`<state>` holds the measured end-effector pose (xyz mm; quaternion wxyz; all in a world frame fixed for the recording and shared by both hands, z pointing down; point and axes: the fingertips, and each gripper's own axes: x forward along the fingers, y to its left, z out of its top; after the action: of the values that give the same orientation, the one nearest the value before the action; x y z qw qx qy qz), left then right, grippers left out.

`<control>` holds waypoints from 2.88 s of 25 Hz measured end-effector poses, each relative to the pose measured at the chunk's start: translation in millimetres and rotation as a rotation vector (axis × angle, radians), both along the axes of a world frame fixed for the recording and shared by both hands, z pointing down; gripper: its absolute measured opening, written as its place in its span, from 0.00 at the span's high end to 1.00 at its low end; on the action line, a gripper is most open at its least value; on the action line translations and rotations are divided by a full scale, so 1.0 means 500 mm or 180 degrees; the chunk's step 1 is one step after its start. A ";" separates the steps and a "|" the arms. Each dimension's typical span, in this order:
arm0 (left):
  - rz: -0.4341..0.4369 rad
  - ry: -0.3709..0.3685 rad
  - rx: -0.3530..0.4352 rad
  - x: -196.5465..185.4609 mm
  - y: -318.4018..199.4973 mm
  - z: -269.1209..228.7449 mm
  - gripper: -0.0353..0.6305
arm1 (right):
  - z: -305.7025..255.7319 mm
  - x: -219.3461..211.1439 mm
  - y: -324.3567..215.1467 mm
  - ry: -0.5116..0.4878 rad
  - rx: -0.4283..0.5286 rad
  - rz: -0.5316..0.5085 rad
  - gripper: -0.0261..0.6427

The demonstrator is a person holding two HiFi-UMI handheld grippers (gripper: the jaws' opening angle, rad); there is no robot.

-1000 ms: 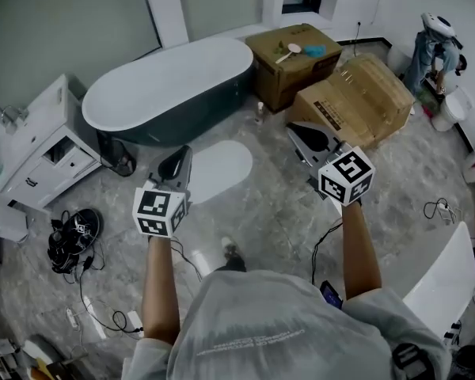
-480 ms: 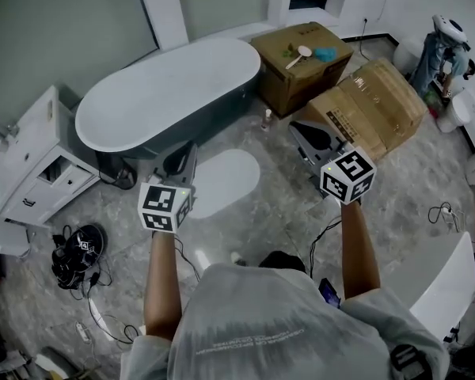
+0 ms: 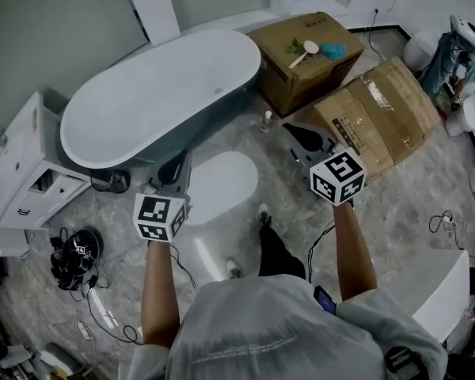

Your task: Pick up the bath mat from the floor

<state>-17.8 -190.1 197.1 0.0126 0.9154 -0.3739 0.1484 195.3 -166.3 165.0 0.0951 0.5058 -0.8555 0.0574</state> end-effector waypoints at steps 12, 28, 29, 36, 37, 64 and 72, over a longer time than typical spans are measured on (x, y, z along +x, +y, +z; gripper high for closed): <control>-0.0375 -0.0197 -0.0328 0.127 -0.300 0.222 0.92 | 0.272 0.118 -0.327 0.0072 -0.0505 -0.0102 0.95; -0.0157 -0.0283 -0.0989 0.127 -0.356 0.849 0.92 | 0.891 0.126 -0.372 -0.0122 -0.1221 0.0047 0.95; -0.0144 -0.0285 -0.0993 0.127 -0.361 0.887 0.92 | 0.930 0.120 -0.375 -0.0127 -0.1269 0.0002 0.95; -0.0093 -0.0344 -0.0981 0.120 -0.400 1.174 0.92 | 1.216 0.108 -0.422 -0.0061 -0.1308 -0.0095 0.95; -0.0098 -0.0349 -0.0988 0.117 -0.406 1.216 0.92 | 1.260 0.107 -0.429 -0.0085 -0.1334 -0.0108 0.95; -0.0165 -0.0403 -0.1341 0.061 -0.358 1.782 0.92 | 2.066 0.076 -0.406 0.0342 -0.2470 -0.0143 0.48; -0.0293 -0.0418 -0.1345 0.011 -0.335 1.806 0.92 | 2.100 0.059 -0.398 0.0133 -0.2426 0.0022 0.47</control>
<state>-12.4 -357.6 1099.8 0.1865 0.8628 -0.3759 0.2821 224.6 -365.1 1214.8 0.2936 0.4380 -0.7690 0.3613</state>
